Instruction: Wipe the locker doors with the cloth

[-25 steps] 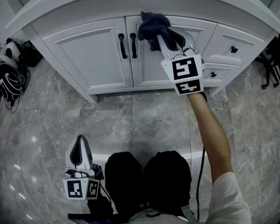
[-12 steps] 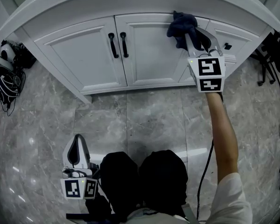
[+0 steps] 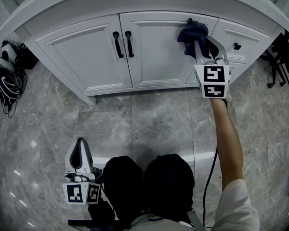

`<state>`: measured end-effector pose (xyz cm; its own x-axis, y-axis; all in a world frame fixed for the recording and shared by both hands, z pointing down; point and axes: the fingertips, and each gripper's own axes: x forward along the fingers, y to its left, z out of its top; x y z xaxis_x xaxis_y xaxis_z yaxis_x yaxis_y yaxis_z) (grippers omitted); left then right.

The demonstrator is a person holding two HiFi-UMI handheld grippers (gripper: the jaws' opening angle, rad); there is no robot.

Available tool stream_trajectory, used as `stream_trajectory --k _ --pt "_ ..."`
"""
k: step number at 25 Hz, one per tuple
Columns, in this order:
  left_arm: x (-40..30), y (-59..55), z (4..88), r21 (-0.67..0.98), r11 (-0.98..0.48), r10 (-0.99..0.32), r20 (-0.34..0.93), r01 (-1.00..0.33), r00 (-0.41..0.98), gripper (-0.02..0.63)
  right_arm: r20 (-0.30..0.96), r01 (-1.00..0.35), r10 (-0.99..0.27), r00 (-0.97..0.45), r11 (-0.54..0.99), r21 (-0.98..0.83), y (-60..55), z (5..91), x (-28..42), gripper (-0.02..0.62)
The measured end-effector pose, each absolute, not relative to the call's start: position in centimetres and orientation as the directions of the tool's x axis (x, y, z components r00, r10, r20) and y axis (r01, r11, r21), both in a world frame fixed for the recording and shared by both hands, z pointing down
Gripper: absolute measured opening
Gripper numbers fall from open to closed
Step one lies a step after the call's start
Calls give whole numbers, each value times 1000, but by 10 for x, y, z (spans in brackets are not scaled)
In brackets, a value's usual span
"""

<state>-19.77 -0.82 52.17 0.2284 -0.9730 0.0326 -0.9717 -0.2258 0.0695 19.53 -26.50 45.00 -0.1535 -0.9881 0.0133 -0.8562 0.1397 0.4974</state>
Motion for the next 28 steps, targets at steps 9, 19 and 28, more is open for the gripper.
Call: stream_trajectory --k 9,19,28 --pt "-203 -6 523 76 -221 -974 29 -972 224 2 -3 -887 -992 -128 113 448 -268 469 187 69" --pt "-208 -3 523 75 -214 -976 28 -974 217 2 -14 -898 -982 -190 168 407 -271 473 134 69" --pt "-216 0 520 72 -196 -980 27 -978 199 2 -27 -909 -961 -276 252 333 -273 474 68 69"
